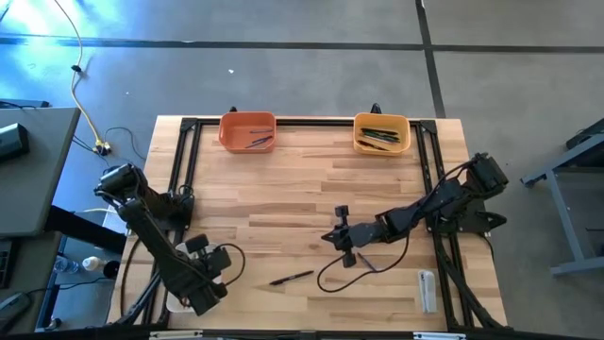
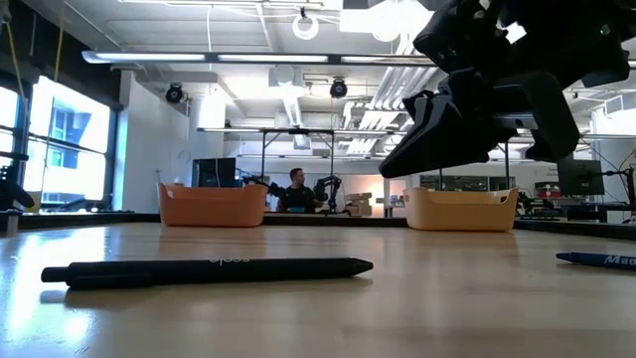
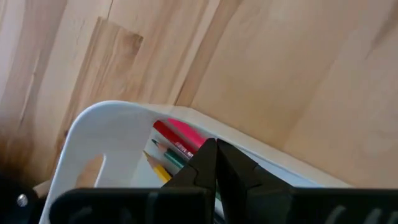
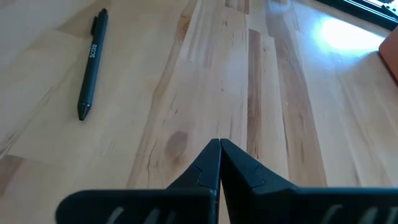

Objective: Sort crayons/erasers/pens/pencils in bins
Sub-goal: Adjust the white bin, then put the black pen into the yellow bin

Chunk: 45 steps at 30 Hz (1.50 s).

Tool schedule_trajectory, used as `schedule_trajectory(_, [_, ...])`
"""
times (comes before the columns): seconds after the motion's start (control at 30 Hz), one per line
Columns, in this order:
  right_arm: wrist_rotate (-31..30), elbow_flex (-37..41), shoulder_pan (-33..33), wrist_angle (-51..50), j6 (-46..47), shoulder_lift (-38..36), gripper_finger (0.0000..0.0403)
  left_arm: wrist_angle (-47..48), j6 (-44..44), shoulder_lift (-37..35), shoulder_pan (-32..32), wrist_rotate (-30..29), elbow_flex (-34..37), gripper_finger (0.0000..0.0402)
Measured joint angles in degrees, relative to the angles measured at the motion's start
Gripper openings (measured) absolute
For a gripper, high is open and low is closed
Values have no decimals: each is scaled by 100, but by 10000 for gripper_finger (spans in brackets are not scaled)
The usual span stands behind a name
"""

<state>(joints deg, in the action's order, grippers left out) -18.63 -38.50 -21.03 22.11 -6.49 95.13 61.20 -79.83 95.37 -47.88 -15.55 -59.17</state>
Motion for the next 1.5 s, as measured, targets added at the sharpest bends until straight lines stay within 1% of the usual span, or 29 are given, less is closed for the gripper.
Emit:
schedule_trajectory(0.1, [0, 1, 1, 0, 3, 0, 0, 49, 55, -25, 0, 3, -3, 0])
schedule_trajectory(0.27, [0, 0, -1, -2, 3, 0, 0, 246, 57, -213, -18, 442, -3, 0])
schedule_trajectory(0.33, [0, 0, -1, -41, 3, -4, 0, 270, 111, -406, -58, 489, -3, 0])
schedule_trajectory(0.4, [0, 0, -1, -111, 3, -34, 0, 181, 257, -669, -99, 325, -3, 0])
schedule_trajectory(0.5, [0, 0, -1, -185, 7, -74, 0, -45, 597, -1063, -97, -172, -3, 0])
schedule_trajectory(0.57, [0, 0, -1, -171, 16, -74, 0, -344, 1077, -1328, -35, -549, 18, 0])
schedule_trajectory(0.63, [0, 0, -1, -171, 9, -74, 0, -783, 1676, -1591, 133, -807, 108, 0])
schedule_trajectory(0.73, [0, 0, -1, -171, 20, -74, 0, -1652, 2788, -1961, 575, -1014, 440, 0])
schedule_trajectory(0.83, [31, 0, -1, -102, 20, -70, 0, -2850, 4110, -2244, 1199, -964, 998, 0])
schedule_trajectory(0.97, [196, 0, -1, 6, 52, -66, 0, -4814, 5754, -2404, 2125, -444, 1931, 0])
schedule_trajectory(1.13, [289, 0, -3, 258, 424, -63, 0, -7506, 7377, -2404, 3136, 103, 2948, 0])
schedule_trajectory(1.27, [468, -71, -19, 290, 734, -62, 0, -9663, 8353, -2354, 3724, 605, 3626, 0])
schedule_trajectory(1.33, [481, -224, -84, 144, 884, -17, 0, -10425, 8723, -2351, 3927, 681, 3893, 0])
schedule_trajectory(1.4, [497, -446, -189, -104, 909, 73, 0, -10915, 8990, -2332, 4098, 697, 4128, 0])
schedule_trajectory(1.5, [514, -901, -349, -445, 911, 333, 0, -11266, 9204, -2328, 4369, 671, 4371, 0])
